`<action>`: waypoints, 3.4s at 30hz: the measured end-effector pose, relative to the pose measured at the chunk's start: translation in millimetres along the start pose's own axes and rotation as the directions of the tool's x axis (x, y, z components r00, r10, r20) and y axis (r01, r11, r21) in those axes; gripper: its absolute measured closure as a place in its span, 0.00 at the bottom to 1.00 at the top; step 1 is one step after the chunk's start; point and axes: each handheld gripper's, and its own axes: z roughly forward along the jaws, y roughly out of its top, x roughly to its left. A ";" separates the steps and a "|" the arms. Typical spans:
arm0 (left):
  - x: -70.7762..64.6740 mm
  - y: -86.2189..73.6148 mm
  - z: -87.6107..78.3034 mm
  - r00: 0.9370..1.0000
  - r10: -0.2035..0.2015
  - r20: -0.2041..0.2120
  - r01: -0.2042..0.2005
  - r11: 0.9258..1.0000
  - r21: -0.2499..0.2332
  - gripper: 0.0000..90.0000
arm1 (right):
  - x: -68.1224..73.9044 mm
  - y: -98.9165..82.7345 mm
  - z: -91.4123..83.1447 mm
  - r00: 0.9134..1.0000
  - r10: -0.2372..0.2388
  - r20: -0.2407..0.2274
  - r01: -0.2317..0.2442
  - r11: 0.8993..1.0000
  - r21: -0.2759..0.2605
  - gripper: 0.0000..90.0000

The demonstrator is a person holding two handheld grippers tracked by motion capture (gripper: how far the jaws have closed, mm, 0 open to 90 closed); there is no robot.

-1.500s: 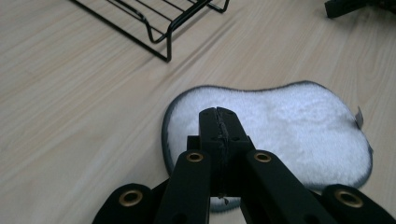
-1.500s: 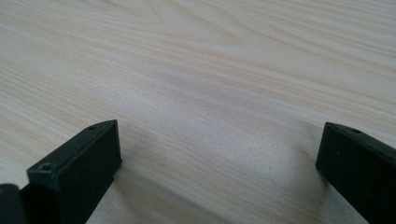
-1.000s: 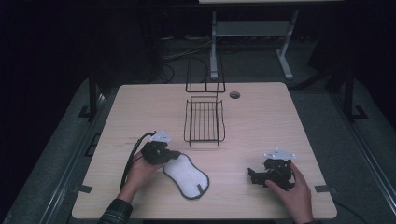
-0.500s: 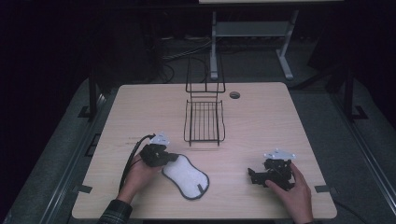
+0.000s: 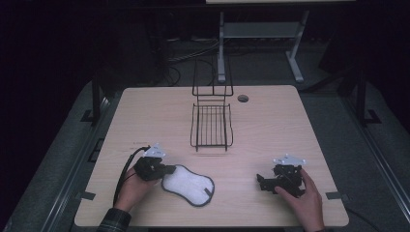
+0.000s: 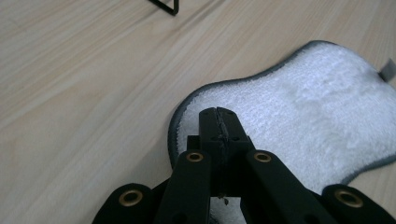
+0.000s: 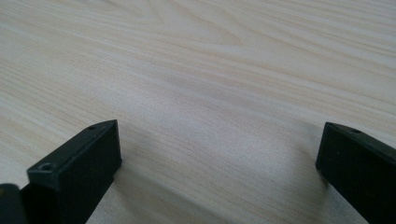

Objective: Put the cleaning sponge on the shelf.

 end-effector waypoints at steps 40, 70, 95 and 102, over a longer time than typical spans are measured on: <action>-35.6 44.8 32.4 0.990 0.097 0.105 -0.096 0.995 -0.015 1.00 | 0.0 0.0 0.1 1.000 -0.001 0.000 0.001 1.000 0.000 0.00; -2.0 21.5 3.3 1.000 -0.006 0.025 0.008 0.998 -0.058 0.88 | -0.1 0.0 0.1 1.000 -0.001 -0.001 0.001 1.000 -0.001 0.00; 8.2 -15.6 -6.8 1.000 0.002 0.031 -0.002 1.000 -0.012 0.14 | -0.1 0.0 0.1 1.000 -0.002 0.000 0.002 1.000 -0.001 0.00; 6.2 -15.9 0.4 0.999 0.032 0.037 -0.033 0.999 0.029 0.14 | -0.1 0.0 0.1 1.000 -0.002 0.000 0.002 1.000 -0.001 0.00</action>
